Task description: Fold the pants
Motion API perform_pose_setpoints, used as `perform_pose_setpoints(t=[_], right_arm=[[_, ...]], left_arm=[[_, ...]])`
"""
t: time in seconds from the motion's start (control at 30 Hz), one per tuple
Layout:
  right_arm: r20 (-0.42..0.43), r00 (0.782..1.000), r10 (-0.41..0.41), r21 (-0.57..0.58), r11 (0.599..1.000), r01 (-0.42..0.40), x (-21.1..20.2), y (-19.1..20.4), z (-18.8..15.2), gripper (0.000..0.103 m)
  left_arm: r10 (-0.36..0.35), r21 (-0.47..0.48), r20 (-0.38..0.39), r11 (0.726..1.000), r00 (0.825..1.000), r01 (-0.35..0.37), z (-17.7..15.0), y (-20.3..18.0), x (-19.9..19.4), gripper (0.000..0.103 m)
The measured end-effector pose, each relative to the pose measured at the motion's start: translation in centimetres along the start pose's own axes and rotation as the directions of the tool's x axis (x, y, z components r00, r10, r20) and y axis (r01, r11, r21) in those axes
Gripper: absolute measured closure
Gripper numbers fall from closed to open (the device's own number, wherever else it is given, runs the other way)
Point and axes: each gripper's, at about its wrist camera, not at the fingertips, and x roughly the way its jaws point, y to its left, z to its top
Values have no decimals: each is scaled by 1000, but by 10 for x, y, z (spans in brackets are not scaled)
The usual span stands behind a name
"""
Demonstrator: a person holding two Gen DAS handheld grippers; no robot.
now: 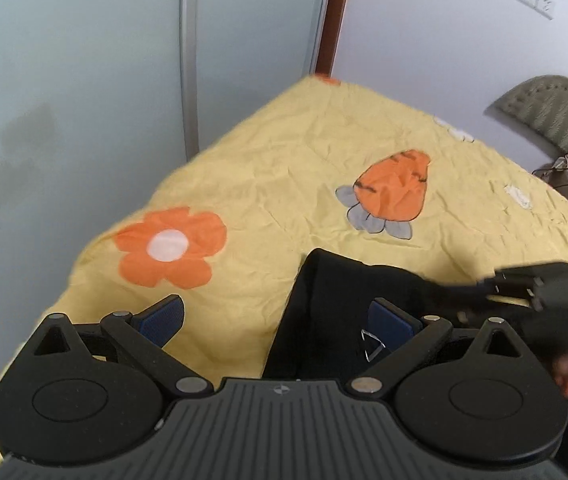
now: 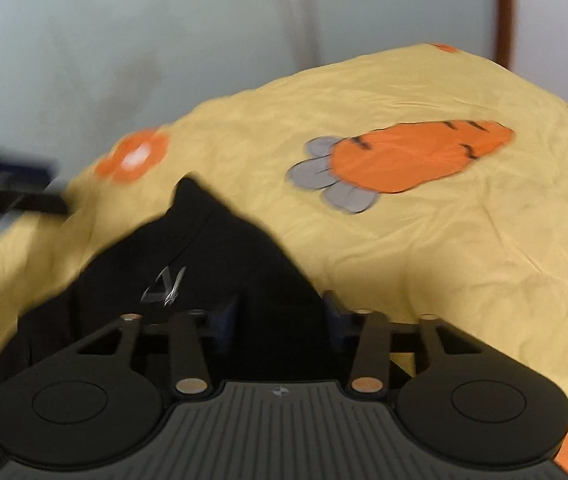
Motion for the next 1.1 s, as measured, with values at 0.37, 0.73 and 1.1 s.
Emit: perform_pose_setpoints(t=[0.37, 0.73, 1.1], right_arm=[[318, 870, -375, -524, 696, 492, -31, 123, -46, 83], [540, 747, -387, -623, 413, 664, -34, 179, -98, 84], [465, 761, -452, -449, 621, 643, -76, 135, -91, 87]], left_arm=[[-348, -330, -145, 899, 926, 287, 20, 9, 27, 6], [-542, -565, -317, 767, 778, 304, 17, -9, 88, 12], [-447, -532, -260, 806, 856, 259, 15, -15, 87, 78]])
